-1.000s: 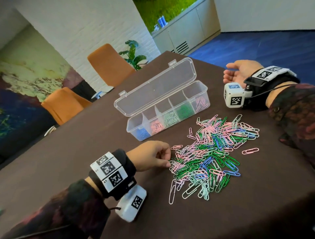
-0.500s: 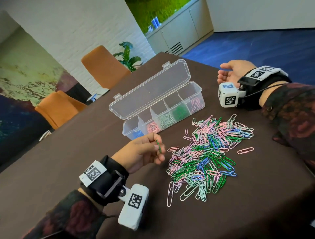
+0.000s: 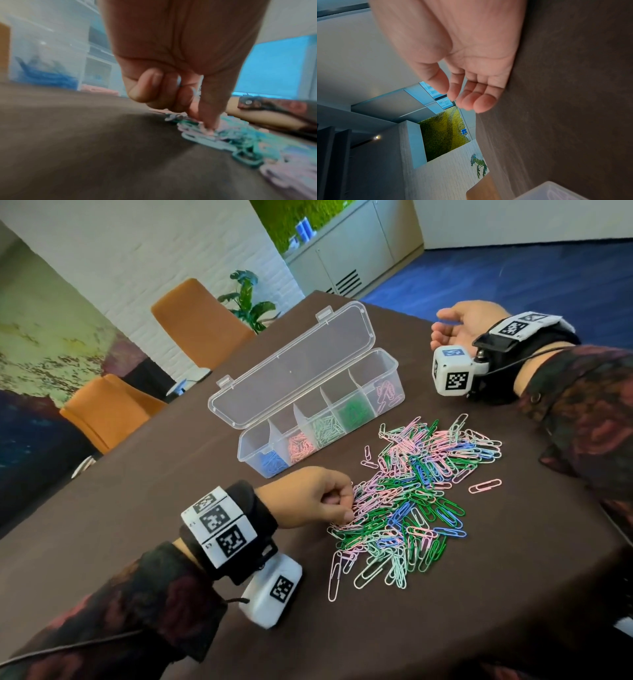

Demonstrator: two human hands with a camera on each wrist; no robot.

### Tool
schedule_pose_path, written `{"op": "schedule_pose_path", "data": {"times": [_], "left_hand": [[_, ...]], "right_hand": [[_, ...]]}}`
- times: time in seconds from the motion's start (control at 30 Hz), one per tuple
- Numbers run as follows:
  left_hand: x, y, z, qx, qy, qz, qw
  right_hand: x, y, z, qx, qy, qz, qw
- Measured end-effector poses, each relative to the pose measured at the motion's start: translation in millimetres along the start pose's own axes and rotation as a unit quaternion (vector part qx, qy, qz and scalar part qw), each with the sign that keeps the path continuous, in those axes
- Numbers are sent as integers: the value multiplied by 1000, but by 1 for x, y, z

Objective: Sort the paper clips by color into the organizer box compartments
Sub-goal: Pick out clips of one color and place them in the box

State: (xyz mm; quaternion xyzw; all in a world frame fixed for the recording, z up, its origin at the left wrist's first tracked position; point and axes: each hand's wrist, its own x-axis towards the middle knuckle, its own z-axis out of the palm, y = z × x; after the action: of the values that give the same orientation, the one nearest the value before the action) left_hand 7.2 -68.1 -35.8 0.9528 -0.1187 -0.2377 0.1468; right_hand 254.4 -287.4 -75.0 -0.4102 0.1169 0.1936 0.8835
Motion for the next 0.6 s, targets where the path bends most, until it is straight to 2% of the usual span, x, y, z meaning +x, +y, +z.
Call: {"op": "schedule_pose_path", "data": {"times": [0.17, 0.3, 0.43, 0.5, 0.6], "left_hand": [[-5, -9, -5, -149, 34, 10, 988], [-9, -15, -8, -221, 59, -5, 974], [-12, -19, 2, -334, 51, -22, 941], [-15, -17, 4, -338, 25, -17, 940], [-16, -12, 1, -255, 3, -11, 967]], "right_hand": [[1, 1, -1, 5, -5, 0, 1000], [2, -1, 0, 4, -6, -12, 1000], [2, 0, 0, -1, -5, -3, 1000], [2, 1, -1, 4, -6, -13, 1000], [2, 1, -2, 9, -5, -23, 1000]]}}
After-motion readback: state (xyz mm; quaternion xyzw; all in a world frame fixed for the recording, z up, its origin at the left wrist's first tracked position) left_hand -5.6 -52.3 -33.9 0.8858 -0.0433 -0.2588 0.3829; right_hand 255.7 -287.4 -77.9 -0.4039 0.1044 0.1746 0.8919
